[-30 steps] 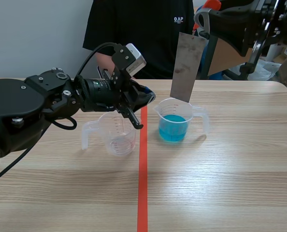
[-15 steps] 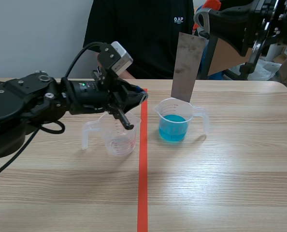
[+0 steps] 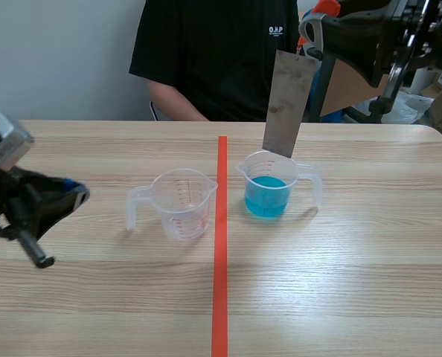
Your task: Do the redox reaction experiment.
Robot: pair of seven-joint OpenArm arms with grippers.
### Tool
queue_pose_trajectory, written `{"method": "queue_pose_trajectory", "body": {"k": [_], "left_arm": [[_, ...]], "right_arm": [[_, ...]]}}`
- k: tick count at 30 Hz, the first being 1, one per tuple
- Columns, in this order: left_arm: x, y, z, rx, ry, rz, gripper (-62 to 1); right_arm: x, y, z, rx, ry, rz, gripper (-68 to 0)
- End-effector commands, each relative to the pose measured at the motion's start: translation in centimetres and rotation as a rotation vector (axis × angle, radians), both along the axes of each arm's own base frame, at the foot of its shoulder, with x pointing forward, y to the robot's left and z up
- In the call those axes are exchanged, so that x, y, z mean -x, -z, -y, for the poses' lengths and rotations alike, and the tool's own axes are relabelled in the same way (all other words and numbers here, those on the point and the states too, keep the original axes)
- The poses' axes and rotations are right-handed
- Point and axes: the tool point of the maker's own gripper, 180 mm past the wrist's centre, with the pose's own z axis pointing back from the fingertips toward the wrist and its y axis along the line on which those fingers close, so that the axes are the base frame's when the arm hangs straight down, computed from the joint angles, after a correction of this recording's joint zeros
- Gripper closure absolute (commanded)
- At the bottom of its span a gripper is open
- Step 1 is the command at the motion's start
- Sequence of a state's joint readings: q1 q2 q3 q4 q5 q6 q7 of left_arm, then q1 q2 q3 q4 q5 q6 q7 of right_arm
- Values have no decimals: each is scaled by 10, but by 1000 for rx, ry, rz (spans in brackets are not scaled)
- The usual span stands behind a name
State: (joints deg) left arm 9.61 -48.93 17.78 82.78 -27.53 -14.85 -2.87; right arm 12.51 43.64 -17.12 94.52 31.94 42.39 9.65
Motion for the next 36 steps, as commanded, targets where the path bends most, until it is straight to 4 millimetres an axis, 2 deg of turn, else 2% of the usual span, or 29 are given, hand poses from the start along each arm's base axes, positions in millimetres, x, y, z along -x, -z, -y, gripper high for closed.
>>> {"method": "queue_pose_trajectory", "body": {"k": [1, 4, 8, 11, 15, 21, 26, 30, 36], "left_arm": [[12, 9, -10, 4, -42, -28, -40], [39, 27, -39, -37, -136, -89, -40], [81, 45, -66, -56, -216, -168, -40], [112, 56, -86, -74, -292, -231, -40], [150, 68, -102, -82, -383, -312, -40], [196, 85, -100, -44, -496, -409, -40], [223, 100, -93, -5, -591, -478, -40], [236, 108, -90, 9, -636, -508, -40], [245, 113, -90, 16, -662, -527, -40]], "right_arm": [[2, -18, -2, -11, -24, 48, -15], [2, -18, -2, -12, -24, 48, -15], [2, -17, -3, -10, -23, 49, -15], [0, -14, -3, -10, -17, 46, -15], [-3, -9, -3, -7, -6, 45, -15], [-11, -3, -2, -1, 15, 48, -15], [-21, 4, 1, -5, 41, 39, -15], [-27, 10, 2, -14, 58, 32, -15], [-31, 21, -2, -3, 70, 25, -14]]}}
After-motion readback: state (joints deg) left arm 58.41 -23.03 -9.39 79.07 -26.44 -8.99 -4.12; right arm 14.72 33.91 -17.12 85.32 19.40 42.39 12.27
